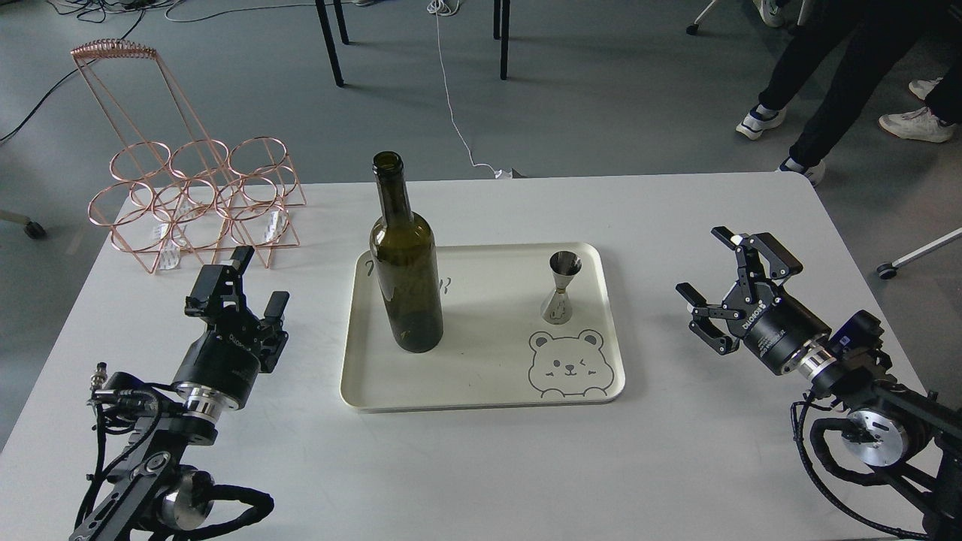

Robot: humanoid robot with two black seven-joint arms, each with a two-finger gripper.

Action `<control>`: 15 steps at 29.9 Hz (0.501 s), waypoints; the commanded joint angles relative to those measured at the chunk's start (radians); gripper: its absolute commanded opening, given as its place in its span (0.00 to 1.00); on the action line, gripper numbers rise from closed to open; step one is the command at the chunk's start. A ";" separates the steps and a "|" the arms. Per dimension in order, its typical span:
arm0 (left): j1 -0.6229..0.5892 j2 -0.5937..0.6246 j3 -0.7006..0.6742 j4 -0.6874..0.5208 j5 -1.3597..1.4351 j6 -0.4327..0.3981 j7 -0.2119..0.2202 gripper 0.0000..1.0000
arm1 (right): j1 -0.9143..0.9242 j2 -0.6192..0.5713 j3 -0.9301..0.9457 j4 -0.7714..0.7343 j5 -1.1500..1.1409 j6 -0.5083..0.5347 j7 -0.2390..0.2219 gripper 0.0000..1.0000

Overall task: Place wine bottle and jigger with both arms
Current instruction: 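Move the right gripper toward the metal jigger on the tray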

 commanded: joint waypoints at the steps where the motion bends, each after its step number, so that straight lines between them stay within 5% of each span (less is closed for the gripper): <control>1: 0.001 -0.001 0.001 -0.013 -0.002 0.005 0.001 0.98 | 0.003 0.000 0.000 0.001 -0.002 0.000 0.000 0.99; 7: 0.000 0.002 -0.001 -0.013 -0.028 -0.004 -0.008 0.98 | 0.006 -0.017 0.008 0.022 -0.127 -0.026 0.000 0.99; 15: -0.003 0.008 0.001 -0.015 -0.054 -0.023 -0.045 0.98 | 0.007 -0.110 0.010 0.184 -0.657 -0.196 0.000 0.99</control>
